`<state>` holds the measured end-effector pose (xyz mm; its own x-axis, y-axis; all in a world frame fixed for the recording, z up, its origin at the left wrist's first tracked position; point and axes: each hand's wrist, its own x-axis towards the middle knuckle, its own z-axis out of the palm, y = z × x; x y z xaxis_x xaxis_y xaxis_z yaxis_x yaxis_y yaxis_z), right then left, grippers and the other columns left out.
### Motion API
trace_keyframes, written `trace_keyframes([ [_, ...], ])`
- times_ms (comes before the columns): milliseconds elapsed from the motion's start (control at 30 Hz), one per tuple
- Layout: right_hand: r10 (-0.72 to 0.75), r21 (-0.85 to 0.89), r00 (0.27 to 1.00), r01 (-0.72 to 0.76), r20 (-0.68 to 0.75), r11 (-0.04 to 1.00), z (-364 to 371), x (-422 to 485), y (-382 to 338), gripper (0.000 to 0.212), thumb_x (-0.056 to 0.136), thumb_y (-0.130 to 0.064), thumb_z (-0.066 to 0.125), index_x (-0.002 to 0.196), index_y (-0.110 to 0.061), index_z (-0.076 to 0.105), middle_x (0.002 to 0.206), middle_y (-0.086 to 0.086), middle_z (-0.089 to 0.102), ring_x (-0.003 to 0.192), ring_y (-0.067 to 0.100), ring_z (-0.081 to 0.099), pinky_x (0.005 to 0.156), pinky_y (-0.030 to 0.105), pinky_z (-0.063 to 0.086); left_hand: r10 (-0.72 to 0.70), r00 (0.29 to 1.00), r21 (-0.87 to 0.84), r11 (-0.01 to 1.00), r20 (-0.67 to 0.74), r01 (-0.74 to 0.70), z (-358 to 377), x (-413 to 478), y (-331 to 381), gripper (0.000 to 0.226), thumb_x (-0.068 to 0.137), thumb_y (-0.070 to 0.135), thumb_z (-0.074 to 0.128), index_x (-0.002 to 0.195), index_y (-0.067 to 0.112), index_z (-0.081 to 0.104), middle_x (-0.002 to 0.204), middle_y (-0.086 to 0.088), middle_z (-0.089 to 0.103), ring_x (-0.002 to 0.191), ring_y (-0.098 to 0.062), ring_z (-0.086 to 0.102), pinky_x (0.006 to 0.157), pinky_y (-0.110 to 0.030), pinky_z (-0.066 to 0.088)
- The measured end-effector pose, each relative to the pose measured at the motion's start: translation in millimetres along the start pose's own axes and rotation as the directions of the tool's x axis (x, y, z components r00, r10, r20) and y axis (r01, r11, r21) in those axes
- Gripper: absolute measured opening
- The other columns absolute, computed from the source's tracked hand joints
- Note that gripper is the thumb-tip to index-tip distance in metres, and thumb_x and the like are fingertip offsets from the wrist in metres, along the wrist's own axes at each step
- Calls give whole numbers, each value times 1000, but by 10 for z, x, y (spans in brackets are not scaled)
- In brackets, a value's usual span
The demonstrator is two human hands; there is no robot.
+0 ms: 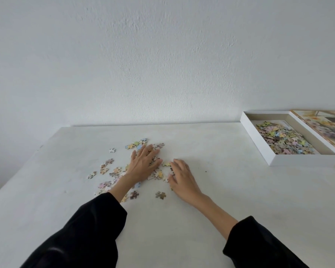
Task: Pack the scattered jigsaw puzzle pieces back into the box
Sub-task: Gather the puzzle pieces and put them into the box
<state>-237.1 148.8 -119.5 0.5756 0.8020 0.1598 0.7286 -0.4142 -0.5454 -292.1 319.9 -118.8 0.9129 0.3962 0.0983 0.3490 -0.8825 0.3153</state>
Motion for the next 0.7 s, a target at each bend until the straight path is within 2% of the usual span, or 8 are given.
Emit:
trace_keyframes([
  [67,-53,91,998,51,24,995,-49,64,-57,42,93,-11,42,135,-6,42,146,9,33,134,21,33,111,28,27,12,999,-202,979,-47,-21,-77,-15,-4,57,91,56,33,136,20,41,152,-6,23,136,-21,28,113,-46,19],
  [133,-76,151,995,84,-59,985,-148,162,-66,35,91,-6,46,124,-8,55,140,10,44,125,21,46,108,27,33,-14,987,-396,917,-159,-51,-201,-68,-45,64,87,62,32,128,16,50,146,-8,33,122,-14,39,103,-35,32],
  [267,-2,151,983,30,-183,988,-253,338,53,33,93,-12,45,124,-12,55,132,4,54,126,17,44,105,25,31,-147,921,-362,932,-360,8,-374,-142,-396,34,96,34,41,123,17,55,140,-7,43,125,-21,42,101,-38,35],
  [333,48,133,994,-35,-96,991,-193,357,77,39,96,-21,41,134,-13,44,141,4,45,133,17,34,106,26,27,-260,915,-309,937,-308,162,-397,-177,-672,41,97,36,39,132,17,48,146,-10,35,135,-28,31,109,-44,27],
  [400,45,44,999,-45,5,998,-81,333,63,45,98,-28,35,140,-11,34,147,7,35,138,19,25,110,28,21,-371,913,-255,912,-172,323,-391,-230,-906,53,96,44,34,143,17,32,153,-12,21,142,-28,16,115,-45,14],
  [467,14,8,998,-15,67,1000,6,317,-4,50,99,-30,31,144,-10,24,152,6,25,142,17,15,113,26,13,-394,915,-148,913,-84,380,-364,-259,-1039,63,96,50,26,147,16,16,156,-10,9,144,-25,4,116,-42,3],
  [600,-61,-7,982,63,177,998,134,305,-144,55,100,-34,26,148,-14,9,156,1,7,144,12,1,114,24,2,-254,967,4,967,26,254,-318,-232,-983,71,92,58,14,148,15,7,157,-7,1,145,-20,-2,116,-37,-1],
  [700,-81,171,982,52,171,984,123,375,-231,53,98,-28,36,146,-16,17,154,1,18,142,15,16,116,32,15,-74,995,-71,994,72,79,-287,-226,-855,97,75,78,1,147,16,13,156,-4,12,144,-20,11,116,-36,8],
])
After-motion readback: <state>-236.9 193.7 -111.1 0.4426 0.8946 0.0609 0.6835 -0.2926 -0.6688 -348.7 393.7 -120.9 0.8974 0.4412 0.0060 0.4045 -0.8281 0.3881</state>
